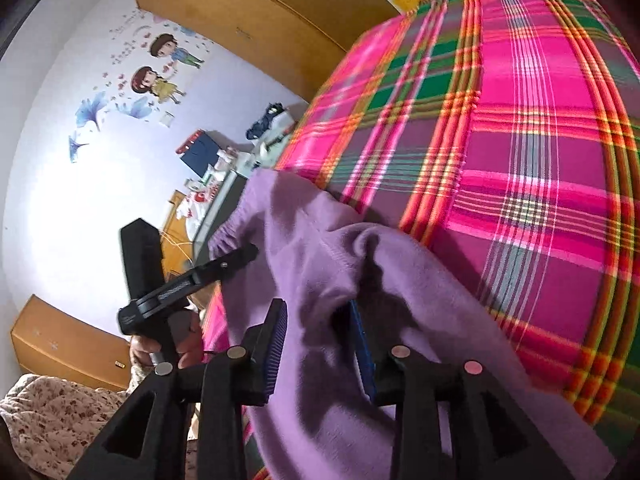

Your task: Fold clothes

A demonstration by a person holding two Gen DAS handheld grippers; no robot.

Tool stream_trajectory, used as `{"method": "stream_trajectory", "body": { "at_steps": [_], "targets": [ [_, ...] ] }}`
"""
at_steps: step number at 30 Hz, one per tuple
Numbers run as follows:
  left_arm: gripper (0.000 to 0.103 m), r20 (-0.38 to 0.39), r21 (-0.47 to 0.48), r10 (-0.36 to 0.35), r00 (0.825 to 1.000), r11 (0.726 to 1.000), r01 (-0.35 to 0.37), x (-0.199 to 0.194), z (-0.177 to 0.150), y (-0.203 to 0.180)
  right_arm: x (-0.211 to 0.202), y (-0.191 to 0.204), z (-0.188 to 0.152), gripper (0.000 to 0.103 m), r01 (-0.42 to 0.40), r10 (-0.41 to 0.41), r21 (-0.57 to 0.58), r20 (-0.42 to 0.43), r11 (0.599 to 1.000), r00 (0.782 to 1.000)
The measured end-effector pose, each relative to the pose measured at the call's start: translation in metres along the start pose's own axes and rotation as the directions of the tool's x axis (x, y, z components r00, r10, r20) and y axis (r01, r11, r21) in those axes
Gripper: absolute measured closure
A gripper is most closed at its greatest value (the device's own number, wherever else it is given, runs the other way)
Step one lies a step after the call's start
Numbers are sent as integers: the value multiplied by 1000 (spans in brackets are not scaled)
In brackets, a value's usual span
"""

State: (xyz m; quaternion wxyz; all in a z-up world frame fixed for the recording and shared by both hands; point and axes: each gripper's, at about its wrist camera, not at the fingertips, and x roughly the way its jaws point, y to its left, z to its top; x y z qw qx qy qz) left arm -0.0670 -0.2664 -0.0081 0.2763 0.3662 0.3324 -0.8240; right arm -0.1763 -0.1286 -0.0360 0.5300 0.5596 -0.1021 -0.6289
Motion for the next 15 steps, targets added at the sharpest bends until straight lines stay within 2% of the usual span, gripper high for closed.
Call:
{"method": "stream_trajectory", "body": {
  "at_steps": [3, 7, 12, 15],
  "targets": [
    [33, 0, 4, -5, 1000, 1000, 5, 0, 0, 0, 3, -9, 3, 69, 10, -10, 22, -15, 1000, 1000],
    [32, 1, 13, -6, 1000, 1000, 6, 1, 0, -1, 12, -16, 9, 64, -50, 52, 49, -38, 998, 998],
    [31, 2, 13, -7, 1000, 1000, 7, 1, 1, -1, 36, -8, 23, 63, -130, 133, 34, -109, 991, 985],
    [31, 3, 21, -1, 1000, 1000, 1, 2, 0, -2, 47, -5, 29, 61, -172, 176, 39, -122, 984, 977]
  ]
}}
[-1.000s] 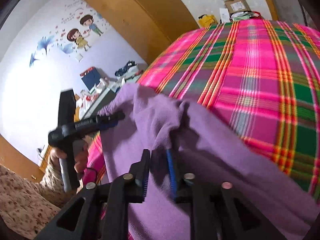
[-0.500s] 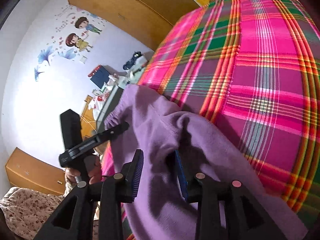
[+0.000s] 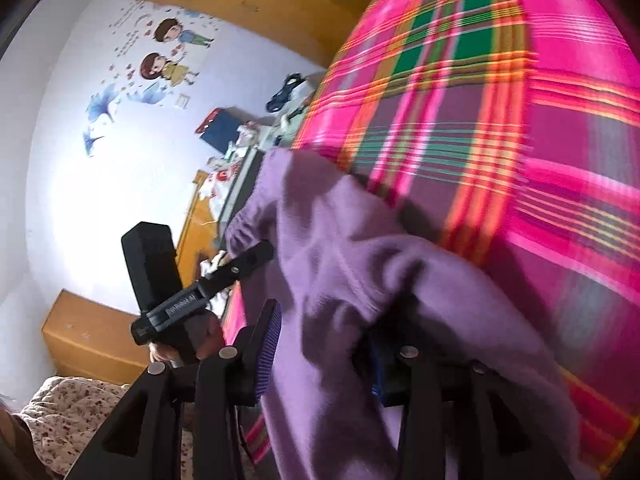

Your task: Fold clothes

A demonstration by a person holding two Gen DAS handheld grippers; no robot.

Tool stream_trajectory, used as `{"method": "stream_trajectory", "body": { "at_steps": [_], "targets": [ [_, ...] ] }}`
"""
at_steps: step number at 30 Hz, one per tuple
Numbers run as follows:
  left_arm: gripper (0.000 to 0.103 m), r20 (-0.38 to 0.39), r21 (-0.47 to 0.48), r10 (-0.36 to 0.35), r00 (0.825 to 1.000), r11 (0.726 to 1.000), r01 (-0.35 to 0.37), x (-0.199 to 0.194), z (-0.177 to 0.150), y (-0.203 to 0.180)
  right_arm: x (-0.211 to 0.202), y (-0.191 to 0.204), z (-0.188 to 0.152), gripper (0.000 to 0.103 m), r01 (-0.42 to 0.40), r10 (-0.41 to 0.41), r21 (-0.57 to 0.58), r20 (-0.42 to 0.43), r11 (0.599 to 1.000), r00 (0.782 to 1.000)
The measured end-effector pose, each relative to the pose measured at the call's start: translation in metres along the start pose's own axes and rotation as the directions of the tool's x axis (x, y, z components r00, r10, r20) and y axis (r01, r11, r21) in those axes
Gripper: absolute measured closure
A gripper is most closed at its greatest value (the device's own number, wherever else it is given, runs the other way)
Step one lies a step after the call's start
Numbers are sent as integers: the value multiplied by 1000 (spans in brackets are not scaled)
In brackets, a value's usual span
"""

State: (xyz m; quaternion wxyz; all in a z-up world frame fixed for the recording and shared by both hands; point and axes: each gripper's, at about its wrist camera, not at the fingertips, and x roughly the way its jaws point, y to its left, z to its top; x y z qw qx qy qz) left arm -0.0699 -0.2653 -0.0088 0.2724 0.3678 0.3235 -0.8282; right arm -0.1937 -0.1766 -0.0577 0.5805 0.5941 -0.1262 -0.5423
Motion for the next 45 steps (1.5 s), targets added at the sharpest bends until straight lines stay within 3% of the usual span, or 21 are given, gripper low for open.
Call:
{"method": "stream_trajectory", "body": {
  "at_steps": [4, 6, 12, 20, 26, 29, 34, 38, 40, 45],
  "targets": [
    [31, -1, 5, 3, 1000, 1000, -3, 1, 1, -1, -2, -9, 4, 61, -57, 55, 41, 47, 998, 997],
    [31, -1, 6, 3, 1000, 1000, -3, 1, 1, -1, -14, -14, 2, 61, -93, 84, 62, 125, 994, 989],
    [30, 1, 18, 15, 1000, 1000, -15, 1, 1, -2, -55, -19, 2, 61, -176, 142, 64, 353, 982, 925],
    [30, 3, 16, 20, 1000, 1000, -20, 1, -1, -3, -75, -31, 13, 62, -148, 98, 96, 401, 984, 911],
    [29, 4, 20, 28, 1000, 999, -28, 2, -1, -6, -96, -40, 34, 61, -89, 19, 141, 435, 986, 900],
    [28, 3, 16, 28, 1000, 999, -28, 2, -1, -6, -100, -42, 45, 61, 6, -84, 185, 414, 983, 906],
    [26, 5, 21, 30, 1000, 999, -30, 3, -2, -8, -103, -24, 43, 61, 192, -207, 75, 356, 978, 911],
    [26, 5, 20, 28, 1000, 999, -29, 3, -2, -7, -90, -13, 44, 63, 188, -181, -2, 260, 982, 949],
    [26, 5, 17, 22, 1000, 1000, -23, 2, -1, -6, -77, -7, 43, 74, 129, -119, -39, 196, 991, 973],
    [26, 5, 21, 28, 1000, 999, -28, 3, -1, -8, -54, -9, 31, 74, 141, -136, -35, 101, 989, 985]
  ]
}}
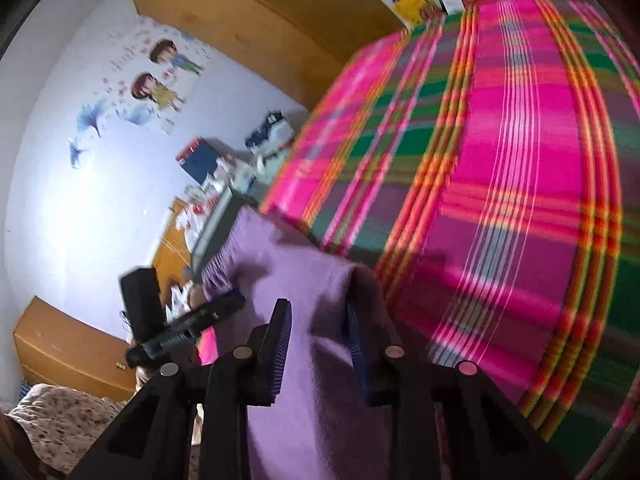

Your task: Fold clothes

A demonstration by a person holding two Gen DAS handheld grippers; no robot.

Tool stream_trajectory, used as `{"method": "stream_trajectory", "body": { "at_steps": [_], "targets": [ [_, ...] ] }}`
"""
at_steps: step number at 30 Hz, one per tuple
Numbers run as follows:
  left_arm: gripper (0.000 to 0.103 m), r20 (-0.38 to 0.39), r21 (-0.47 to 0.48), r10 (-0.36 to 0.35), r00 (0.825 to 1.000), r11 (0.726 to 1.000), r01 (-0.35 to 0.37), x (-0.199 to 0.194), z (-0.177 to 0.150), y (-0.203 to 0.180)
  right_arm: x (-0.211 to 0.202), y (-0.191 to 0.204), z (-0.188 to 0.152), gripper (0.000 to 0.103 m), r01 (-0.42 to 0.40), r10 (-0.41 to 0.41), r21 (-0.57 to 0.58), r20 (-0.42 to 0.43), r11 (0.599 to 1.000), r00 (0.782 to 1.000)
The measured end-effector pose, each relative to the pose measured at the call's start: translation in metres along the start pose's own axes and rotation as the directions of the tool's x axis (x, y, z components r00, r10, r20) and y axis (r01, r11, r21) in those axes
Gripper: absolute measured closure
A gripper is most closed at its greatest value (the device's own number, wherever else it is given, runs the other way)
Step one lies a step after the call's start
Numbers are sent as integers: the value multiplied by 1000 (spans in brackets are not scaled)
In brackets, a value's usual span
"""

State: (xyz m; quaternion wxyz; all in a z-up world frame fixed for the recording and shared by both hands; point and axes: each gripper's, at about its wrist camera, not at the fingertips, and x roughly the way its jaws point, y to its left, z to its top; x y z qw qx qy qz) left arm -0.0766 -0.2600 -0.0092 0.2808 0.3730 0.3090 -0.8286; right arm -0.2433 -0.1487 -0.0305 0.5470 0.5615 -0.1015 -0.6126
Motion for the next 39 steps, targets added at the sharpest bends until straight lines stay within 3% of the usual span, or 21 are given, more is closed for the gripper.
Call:
{"method": "stream_trajectory", "body": {
  "at_steps": [5, 9, 13, 18, 20, 21, 25, 29, 32, 35, 39],
  "targets": [
    [26, -1, -1, -3, 1000, 1000, 3, 0, 0, 0, 12, -1, -28, 74, -3, 3, 6, -59, 1000, 998],
    [25, 0, 4, -1, 1000, 1000, 1, 0, 0, 0, 10, 5, -34, 74, 65, -66, -44, -32, 997, 997],
    [25, 3, 4, -3, 1000, 1000, 3, 0, -1, 0, 2, -5, -22, 72, 16, -16, 10, 7, 1000, 1000],
    [25, 3, 7, -2, 1000, 1000, 2, 0, -1, 0, 10, -27, 0, 70, -82, 83, 154, -3, 985, 997],
    [25, 2, 6, -4, 1000, 1000, 4, 0, -1, 0, 12, -28, 8, 80, -58, 58, 173, 3, 983, 998],
    [25, 2, 6, -5, 1000, 1000, 5, 0, -1, 0, 11, -27, 11, 98, -46, 45, 166, 13, 985, 999],
    [25, 4, 8, -3, 1000, 1000, 3, 0, -1, 0, -1, -36, 23, 99, -53, 49, 167, 31, 985, 998],
    [25, 3, 7, -2, 1000, 1000, 2, 1, 0, -2, 2, -39, 34, 99, 26, -25, 104, -7, 994, 1000],
    [25, 1, 4, -4, 1000, 1000, 4, 1, 0, -1, 11, -32, 41, 100, 137, -137, -4, -48, 991, 989],
    [25, 1, 5, -2, 1000, 1000, 2, 2, 0, -2, 23, -13, 42, 101, 249, -268, -209, -70, 946, 961],
    [25, 1, 4, 1, 1000, 1000, -1, 1, 0, -1, 21, -6, 39, 100, 284, -313, -256, -80, 924, 947]
  ]
}}
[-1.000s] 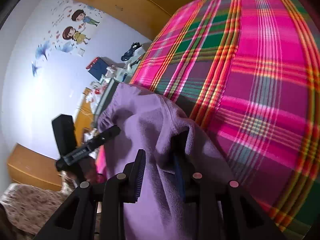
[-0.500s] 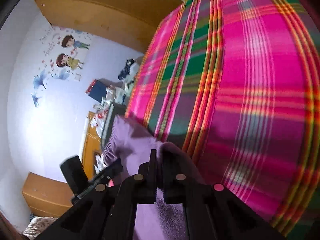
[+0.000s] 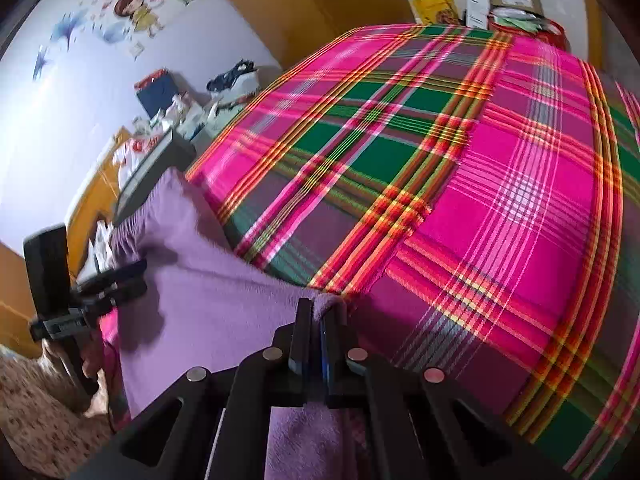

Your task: Fold clothes

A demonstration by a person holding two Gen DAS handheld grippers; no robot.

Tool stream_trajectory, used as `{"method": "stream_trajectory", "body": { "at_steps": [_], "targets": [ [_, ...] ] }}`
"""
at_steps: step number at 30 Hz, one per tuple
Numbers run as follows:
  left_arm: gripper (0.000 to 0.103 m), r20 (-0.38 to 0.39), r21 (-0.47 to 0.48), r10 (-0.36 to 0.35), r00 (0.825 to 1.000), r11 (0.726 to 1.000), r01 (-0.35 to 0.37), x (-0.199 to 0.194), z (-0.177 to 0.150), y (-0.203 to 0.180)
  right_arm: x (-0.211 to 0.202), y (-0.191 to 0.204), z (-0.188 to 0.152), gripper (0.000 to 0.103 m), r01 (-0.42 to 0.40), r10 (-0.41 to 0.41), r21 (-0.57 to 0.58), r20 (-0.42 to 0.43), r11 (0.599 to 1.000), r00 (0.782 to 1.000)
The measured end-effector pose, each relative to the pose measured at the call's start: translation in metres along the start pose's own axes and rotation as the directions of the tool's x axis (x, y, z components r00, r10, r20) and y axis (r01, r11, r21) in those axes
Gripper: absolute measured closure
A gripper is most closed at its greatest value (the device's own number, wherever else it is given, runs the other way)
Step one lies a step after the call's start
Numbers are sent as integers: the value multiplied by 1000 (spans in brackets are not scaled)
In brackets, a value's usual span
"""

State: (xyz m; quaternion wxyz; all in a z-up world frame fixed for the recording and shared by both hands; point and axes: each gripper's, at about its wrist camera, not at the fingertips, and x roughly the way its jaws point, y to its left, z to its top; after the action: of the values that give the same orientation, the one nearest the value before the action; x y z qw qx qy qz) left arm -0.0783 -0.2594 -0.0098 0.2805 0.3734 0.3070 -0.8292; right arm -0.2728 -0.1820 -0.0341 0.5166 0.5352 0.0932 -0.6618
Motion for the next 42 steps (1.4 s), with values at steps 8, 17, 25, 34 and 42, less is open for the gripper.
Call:
{"method": "stream_trajectory", "body": {
  "at_steps": [8, 17, 25, 34, 42],
  "targets": [
    [25, 1, -5, -3, 1000, 1000, 3, -1, -1, 1, -58, -9, -31, 81, 128, -132, 42, 108, 991, 985],
    [25, 1, 2, 7, 1000, 1000, -7, -1, -3, 0, -78, -4, -105, 81, 131, -139, 94, 77, 987, 987],
    [26, -24, -107, -1, 1000, 994, -1, -6, 4, 5, -62, -8, -125, 78, 96, -108, 126, 90, 987, 990],
    [25, -51, 3, -52, 997, 999, 52, -5, 4, -46, -58, 28, -140, 78, 329, -317, -62, 147, 942, 937],
    [25, -82, 83, -60, 995, 994, 67, 5, -5, -75, -59, 44, -150, 78, 446, -413, -137, 213, 885, 885]
  ]
}}
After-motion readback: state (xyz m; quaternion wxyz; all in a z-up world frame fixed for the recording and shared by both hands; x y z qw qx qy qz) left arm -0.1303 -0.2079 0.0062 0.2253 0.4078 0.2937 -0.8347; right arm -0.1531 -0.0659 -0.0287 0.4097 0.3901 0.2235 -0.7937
